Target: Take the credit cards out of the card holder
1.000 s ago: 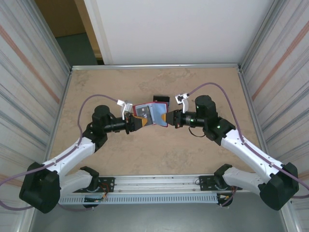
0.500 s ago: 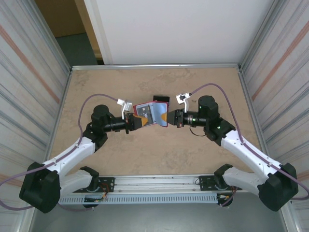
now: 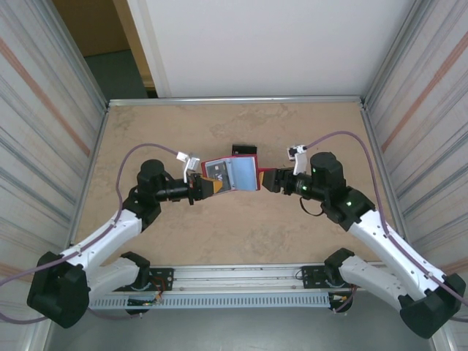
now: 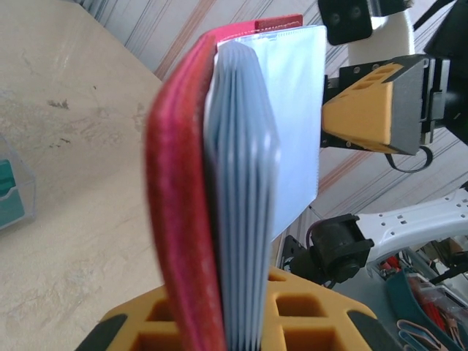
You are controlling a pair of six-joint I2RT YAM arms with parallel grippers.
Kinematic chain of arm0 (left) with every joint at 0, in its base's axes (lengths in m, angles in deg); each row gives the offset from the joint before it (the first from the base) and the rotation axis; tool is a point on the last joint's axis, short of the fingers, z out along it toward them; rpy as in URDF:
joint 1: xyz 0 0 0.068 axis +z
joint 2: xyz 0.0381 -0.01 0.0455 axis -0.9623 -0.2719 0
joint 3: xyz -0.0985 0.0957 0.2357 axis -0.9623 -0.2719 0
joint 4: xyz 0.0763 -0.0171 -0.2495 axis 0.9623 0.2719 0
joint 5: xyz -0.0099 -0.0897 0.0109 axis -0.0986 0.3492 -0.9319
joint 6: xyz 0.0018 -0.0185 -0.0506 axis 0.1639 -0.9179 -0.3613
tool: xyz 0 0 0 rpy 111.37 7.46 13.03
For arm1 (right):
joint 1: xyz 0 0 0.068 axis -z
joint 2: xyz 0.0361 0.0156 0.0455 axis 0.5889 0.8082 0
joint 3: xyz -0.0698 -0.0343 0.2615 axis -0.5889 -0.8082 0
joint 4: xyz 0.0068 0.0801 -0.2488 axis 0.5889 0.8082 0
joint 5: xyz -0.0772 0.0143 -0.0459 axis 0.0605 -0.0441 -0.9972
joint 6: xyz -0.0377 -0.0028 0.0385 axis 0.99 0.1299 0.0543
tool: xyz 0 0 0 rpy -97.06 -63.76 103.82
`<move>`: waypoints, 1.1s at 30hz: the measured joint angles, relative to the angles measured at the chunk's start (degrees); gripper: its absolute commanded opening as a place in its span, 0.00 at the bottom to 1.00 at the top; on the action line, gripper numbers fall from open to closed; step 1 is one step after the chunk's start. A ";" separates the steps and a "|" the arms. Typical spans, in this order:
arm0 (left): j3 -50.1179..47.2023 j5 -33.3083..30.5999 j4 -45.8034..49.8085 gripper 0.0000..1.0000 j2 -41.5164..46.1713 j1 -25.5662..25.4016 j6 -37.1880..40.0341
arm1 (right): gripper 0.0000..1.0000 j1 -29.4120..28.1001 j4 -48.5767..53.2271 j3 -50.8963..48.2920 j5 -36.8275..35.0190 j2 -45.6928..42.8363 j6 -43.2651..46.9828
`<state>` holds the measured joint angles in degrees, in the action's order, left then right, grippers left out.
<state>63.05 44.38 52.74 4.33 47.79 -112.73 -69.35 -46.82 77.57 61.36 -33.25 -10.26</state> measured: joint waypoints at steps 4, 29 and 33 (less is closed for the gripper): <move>0.07 -0.72 2.27 0.00 0.00 0.00 0.37 | 0.62 -0.02 1.51 0.00 -2.69 -3.19 0.00; 1.14 0.42 2.78 0.00 -4.02 -0.02 -1.03 | 0.32 -9.20 -10.19 4.28 8.76 14.29 -0.70; 1.14 1.05 1.14 0.00 -4.22 0.00 -1.64 | 0.27 -8.55 -13.66 4.20 11.80 15.78 -1.03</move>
<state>64.18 45.43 53.87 0.11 47.79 -114.37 -77.90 -60.48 81.77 73.17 -17.47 -11.28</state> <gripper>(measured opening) 0.129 0.288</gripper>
